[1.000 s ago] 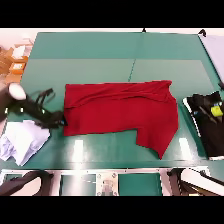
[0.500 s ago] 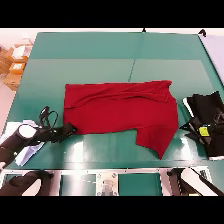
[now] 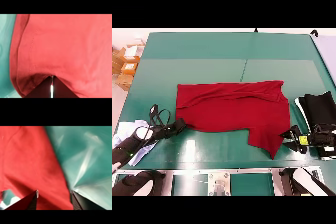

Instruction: Fold the shirts.

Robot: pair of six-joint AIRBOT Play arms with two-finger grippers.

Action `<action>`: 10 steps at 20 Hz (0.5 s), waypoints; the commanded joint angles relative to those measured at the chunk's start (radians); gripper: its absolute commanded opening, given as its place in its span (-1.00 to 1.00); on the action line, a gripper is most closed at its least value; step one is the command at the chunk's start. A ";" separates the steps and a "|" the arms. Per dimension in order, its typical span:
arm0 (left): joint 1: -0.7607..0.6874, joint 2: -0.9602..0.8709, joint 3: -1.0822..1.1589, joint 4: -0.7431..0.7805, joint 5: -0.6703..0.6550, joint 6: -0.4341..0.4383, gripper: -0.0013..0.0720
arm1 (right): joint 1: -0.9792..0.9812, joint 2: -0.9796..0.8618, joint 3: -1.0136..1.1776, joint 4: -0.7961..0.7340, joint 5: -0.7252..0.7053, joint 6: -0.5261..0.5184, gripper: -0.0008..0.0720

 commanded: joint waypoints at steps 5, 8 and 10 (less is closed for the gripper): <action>-0.002 -0.001 0.021 0.027 -0.079 0.028 -0.91 | 0.000 -0.053 -0.017 0.198 -0.046 -0.237 -0.92; -0.002 -0.001 0.144 0.331 -0.301 -0.104 -0.91 | -0.001 0.005 0.066 0.078 0.031 -0.093 -0.92; -0.002 -0.001 0.244 0.592 -0.457 -0.235 -0.91 | 0.000 0.058 0.127 -0.079 0.103 0.023 -0.92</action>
